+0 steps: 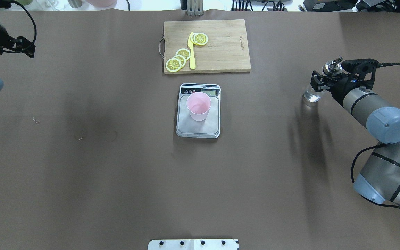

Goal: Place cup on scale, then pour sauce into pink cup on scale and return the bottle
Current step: 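Lower the sauce bottle to its original spot with the right gripper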

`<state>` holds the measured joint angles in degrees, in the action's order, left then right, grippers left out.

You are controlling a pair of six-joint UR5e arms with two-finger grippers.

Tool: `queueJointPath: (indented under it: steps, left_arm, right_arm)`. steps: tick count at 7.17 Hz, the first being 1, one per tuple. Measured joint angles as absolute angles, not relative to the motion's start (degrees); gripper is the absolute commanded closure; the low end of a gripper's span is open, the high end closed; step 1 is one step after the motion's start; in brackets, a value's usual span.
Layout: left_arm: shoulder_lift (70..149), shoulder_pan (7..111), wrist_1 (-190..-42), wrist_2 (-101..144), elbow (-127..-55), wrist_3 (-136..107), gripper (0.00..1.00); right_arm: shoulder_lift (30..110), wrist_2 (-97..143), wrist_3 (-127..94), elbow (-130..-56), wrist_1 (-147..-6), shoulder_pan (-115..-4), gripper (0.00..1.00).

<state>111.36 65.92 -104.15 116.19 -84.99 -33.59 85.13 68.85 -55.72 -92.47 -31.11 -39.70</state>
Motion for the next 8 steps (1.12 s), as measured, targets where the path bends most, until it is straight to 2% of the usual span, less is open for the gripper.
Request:
queueJointPath:
  steps: [2, 3, 8]
  left_arm:
    - [111.4, 65.9, -104.2, 116.2, -85.0, -33.6, 0.01]
    - [111.4, 65.9, -104.1, 116.1, -85.0, -33.6, 0.01]
    - [111.3, 65.9, -104.1, 116.2, -84.8, -33.7, 0.01]
  right_arm:
    - [85.2, 68.9, -55.1, -92.5, -31.1, -39.6, 0.27]
    - [85.2, 68.8, -54.6, -92.4, -31.1, -39.6, 0.00]
    - [86.1, 68.3, -52.9, -93.4, -30.9, -39.0, 0.00]
